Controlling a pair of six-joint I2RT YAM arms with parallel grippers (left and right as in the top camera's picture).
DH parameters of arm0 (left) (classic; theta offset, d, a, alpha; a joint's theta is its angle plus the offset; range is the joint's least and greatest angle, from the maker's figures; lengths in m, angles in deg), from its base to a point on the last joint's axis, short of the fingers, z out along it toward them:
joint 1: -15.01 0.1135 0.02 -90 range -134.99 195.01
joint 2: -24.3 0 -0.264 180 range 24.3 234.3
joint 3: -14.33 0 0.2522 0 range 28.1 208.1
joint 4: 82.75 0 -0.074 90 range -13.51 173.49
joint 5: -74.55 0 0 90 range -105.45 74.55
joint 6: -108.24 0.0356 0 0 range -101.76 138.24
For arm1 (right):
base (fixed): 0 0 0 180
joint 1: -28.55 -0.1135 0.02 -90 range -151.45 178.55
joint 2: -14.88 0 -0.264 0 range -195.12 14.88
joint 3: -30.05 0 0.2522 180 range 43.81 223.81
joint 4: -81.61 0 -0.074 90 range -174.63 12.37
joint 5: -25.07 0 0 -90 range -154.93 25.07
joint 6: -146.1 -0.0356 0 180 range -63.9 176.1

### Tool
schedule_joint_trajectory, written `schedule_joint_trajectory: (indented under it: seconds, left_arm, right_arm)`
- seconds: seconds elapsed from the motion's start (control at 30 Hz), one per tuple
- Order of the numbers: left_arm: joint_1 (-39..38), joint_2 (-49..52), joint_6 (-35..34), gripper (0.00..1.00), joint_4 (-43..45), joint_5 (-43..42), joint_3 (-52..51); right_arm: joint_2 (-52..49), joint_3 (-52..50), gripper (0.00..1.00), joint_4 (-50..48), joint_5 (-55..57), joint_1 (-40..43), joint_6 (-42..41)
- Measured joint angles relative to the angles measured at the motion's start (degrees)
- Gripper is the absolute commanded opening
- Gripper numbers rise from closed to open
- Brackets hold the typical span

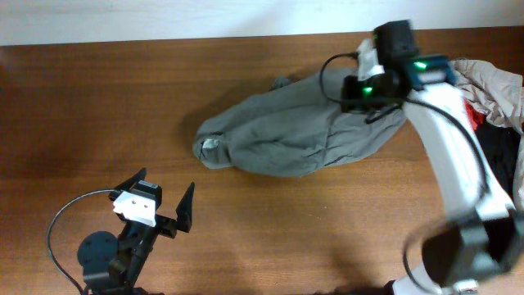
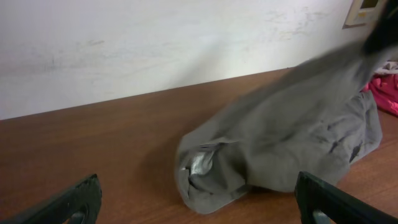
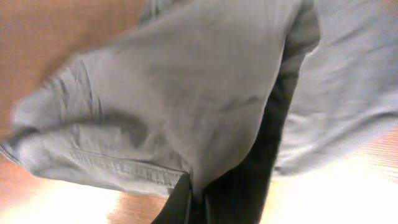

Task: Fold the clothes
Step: 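Reach the left gripper to the trousers' left end and grasp it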

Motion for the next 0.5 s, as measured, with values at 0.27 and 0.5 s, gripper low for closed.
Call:
schedule_joint_trajectory:
  seconds: [0.27, 0.5]
  left_arm:
    - [0.0, 0.0, 0.0, 0.99, -1.4, -4.3, 0.0]
    - [0.0, 3.9, -1.6, 0.99, -1.8, -4.7, 0.2]
  right_arm:
    - [6.4, 0.7, 0.04, 4.9, 9.0, 0.0, -3.8]
    - [5.8, 0.6, 0.04, 4.2, 10.9, 0.0, -4.8]
